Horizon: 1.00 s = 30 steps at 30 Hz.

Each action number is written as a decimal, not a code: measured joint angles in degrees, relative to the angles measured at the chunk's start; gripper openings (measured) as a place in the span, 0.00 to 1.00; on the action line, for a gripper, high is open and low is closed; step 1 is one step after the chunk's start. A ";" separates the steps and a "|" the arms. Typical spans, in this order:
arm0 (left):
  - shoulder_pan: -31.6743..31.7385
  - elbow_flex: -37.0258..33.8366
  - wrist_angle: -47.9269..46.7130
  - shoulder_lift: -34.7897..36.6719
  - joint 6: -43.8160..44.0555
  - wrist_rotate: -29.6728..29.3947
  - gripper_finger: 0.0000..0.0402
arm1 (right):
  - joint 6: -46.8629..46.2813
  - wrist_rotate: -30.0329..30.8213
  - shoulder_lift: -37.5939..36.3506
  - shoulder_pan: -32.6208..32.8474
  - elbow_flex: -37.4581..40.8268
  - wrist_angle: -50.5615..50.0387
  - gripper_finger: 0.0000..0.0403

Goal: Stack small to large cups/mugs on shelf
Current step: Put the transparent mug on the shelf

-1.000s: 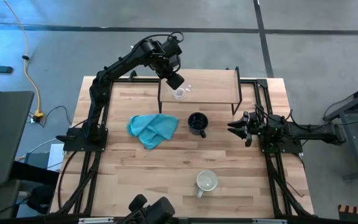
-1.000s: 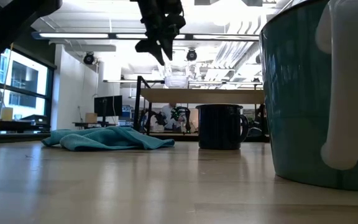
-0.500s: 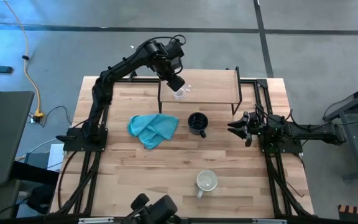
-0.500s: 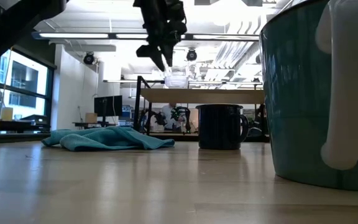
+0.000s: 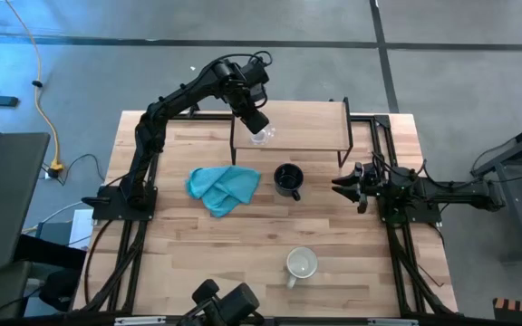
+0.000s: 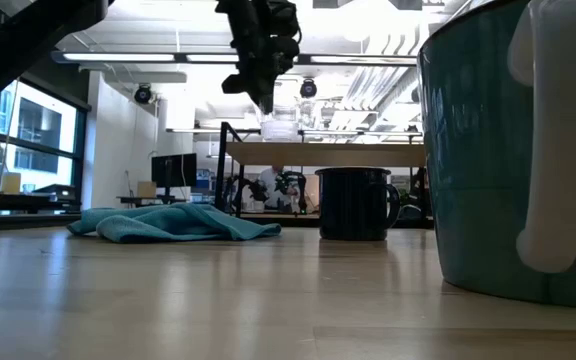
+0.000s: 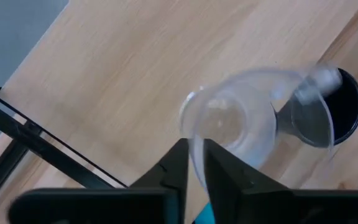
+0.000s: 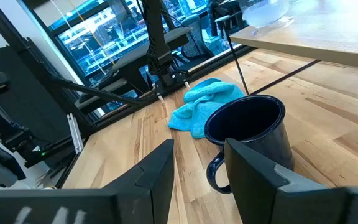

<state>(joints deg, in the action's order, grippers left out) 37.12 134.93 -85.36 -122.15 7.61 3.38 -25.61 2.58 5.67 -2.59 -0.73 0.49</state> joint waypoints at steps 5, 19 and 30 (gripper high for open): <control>0.00 0.00 0.65 0.00 -2.00 -0.51 0.02 | -0.07 0.00 0.00 0.00 0.00 0.00 0.33; 0.02 0.00 2.56 0.00 -13.40 -3.47 0.01 | -0.52 -0.01 0.00 0.00 0.00 0.00 0.33; 0.04 0.00 4.86 0.02 -24.18 -4.52 0.00 | -1.86 -0.01 0.00 0.00 0.00 0.00 0.33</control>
<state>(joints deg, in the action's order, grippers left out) 37.17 134.93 -80.50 -122.13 -16.57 -1.14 -27.47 2.57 5.67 -2.59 -0.73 0.49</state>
